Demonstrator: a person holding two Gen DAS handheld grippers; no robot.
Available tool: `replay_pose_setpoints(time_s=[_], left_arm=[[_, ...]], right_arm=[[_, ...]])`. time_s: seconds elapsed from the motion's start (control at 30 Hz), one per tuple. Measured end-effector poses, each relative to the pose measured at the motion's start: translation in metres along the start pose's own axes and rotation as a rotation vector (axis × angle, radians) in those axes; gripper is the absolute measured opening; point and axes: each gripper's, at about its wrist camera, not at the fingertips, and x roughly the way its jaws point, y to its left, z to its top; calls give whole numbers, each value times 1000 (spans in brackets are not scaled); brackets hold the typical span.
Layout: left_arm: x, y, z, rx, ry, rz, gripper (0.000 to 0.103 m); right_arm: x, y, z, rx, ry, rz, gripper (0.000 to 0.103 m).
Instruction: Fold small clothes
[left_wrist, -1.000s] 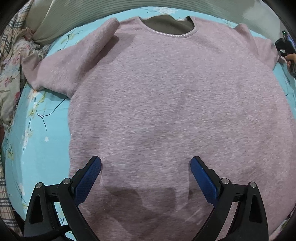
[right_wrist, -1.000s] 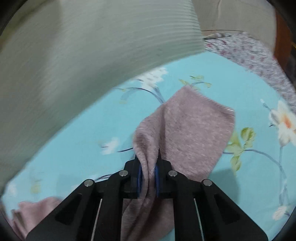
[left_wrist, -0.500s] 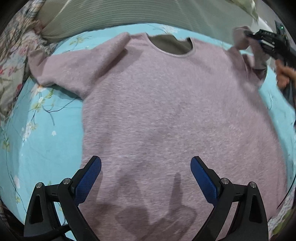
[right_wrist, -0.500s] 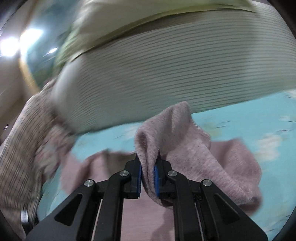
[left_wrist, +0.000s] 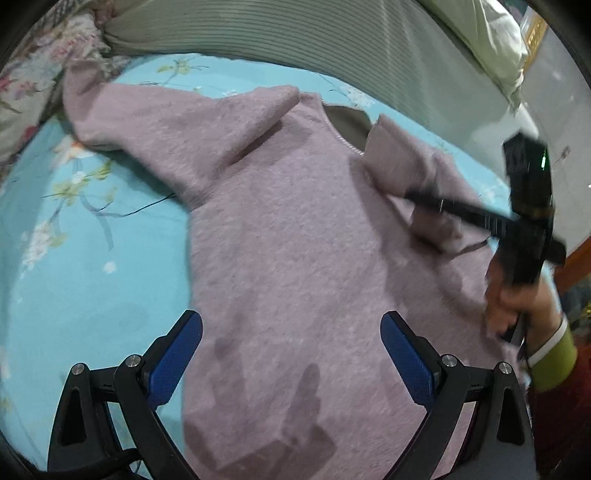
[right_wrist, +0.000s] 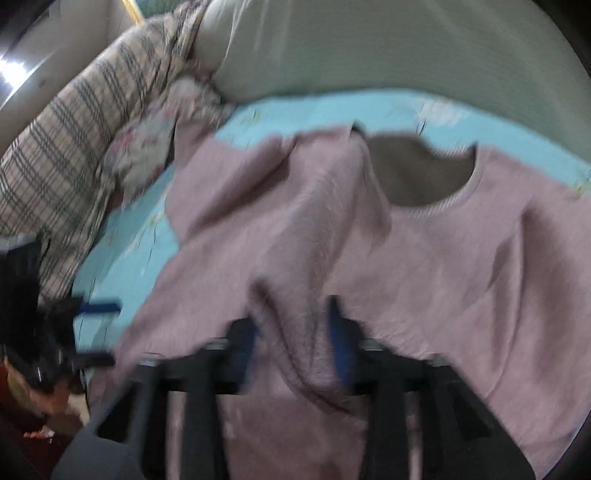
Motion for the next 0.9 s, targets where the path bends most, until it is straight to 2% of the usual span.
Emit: replay_pose_setpoints(time_s=[0.1,0.17,0.23,0.43,0.6,0.67,0.7,0.73,0.77,0.8,0.87,0.9], left_arm=[[13,-1,20,-9,3,-74,98],[29,-4,38,-13,14,-149,98],[45,-6,52,-11,28,-188,98],[118,-7,99,-11,103,-227,98],[148,-25,135,76,110,-248,96],[153,-35,141,125,103,-251,74],[154,-41,142,151,107,-257,41],[153,-44,141,170,119,-272,2],[148,-45,138,179,120,-285,6],[139,-45,134,190,87,-273,4],[102,-38,122,205,-46,-157,4],[87,-31,118,188,-89,-144,4]], right_arm=[[-10,-3,-15,16,9,31,66],[-15,0,-18,40,-11,24,66],[-31,-7,-27,75,-41,10,66],[-77,-15,-51,162,-137,-22,66],[-107,-8,-62,218,-234,-24,66],[-115,-5,-64,219,-262,-28,66],[-118,-4,-63,221,-277,-35,66],[-124,-5,-64,226,-294,-48,66],[-126,-7,-63,231,-304,-64,66],[-130,-11,-62,237,-311,-92,66],[-142,-24,-62,267,-321,-194,66],[-147,-33,-63,291,-323,-246,66]])
